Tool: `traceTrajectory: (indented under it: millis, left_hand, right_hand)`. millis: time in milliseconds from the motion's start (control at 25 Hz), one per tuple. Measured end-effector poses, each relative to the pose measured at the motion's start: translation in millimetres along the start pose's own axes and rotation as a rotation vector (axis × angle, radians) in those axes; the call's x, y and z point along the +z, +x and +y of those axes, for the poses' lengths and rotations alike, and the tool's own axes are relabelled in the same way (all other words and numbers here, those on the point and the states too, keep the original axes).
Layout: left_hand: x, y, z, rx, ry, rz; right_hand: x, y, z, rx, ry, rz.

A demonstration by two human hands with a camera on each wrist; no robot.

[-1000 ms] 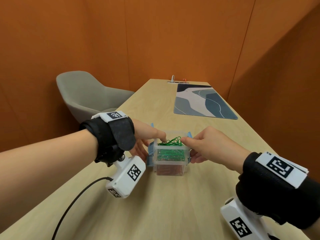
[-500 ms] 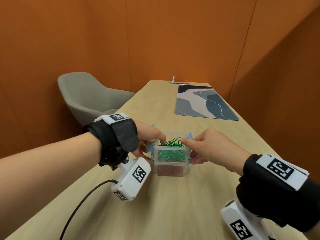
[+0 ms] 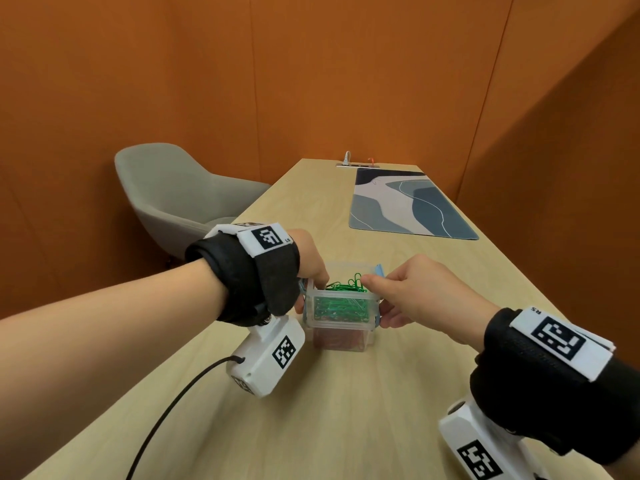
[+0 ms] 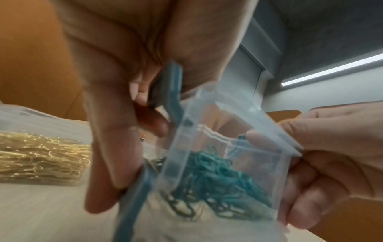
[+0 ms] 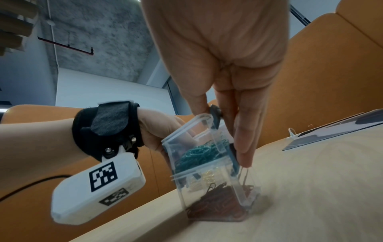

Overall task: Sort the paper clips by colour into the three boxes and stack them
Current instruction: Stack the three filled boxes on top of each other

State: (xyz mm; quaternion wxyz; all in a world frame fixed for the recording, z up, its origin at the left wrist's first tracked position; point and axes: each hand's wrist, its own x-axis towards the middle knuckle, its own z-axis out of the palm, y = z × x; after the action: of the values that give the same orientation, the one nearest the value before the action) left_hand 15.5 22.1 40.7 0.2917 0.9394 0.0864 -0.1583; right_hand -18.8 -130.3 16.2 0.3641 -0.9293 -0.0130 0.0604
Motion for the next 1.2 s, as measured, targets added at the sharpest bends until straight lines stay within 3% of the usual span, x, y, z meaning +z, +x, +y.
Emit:
traceTrajectory:
  millis: [200,280,360,400,440,600,760,880,1000,1080,1200]
  left_hand:
    - [-18.2,6.9,-2.8,0.012,-0.060,-0.090]
    - [-36.7,17.7,-6.0,0.043,-0.017,0.040]
    - [-47.1,35.8,-15.7,0.107,0.262,0.221]
    - [-47.9,46.0,-22.4,0.134,0.386,0.248]
    - [-47.0,55.9,-28.5,0.152,0.444,0.217]
    - [-40.4,72.1,-40.9,0.171,0.332,-0.011]
    - [-32.8,76.0,-45.1,0.225,0.334,0.046]
    - [-55.4,51.9,-24.4,0.330,0.109,0.137]
    - [-67.3,12.8,7.3,0.487,0.027,0.042]
    - [-55.8,-4.2,20.0,0.551,0.116,-0.037]
    - [-36.7,-11.4,25.2,0.602,0.227,-0.051]
  right_hand:
    - [-6.0,-0.2,3.4,0.049,0.190,-0.051]
    - [-9.2,-0.6,7.9,0.085,0.285,-0.076]
    - [-9.7,-0.4,10.3,0.098,0.321,-0.091]
    - [-9.6,-0.5,10.7,0.099,0.341,-0.097]
    - [-10.0,0.0,10.8,0.101,0.358,-0.104]
    - [-12.0,-0.2,11.7,0.110,0.385,-0.134]
    - [-12.1,-1.3,10.9,0.116,0.403,-0.146]
    - [-13.5,-1.7,11.2,0.124,0.402,-0.146]
    - [-14.3,-2.5,9.6,0.130,0.402,-0.152]
    - [-14.6,-2.9,7.4,0.131,0.396,-0.159]
    - [-15.8,-1.7,4.9,0.152,0.384,-0.164]
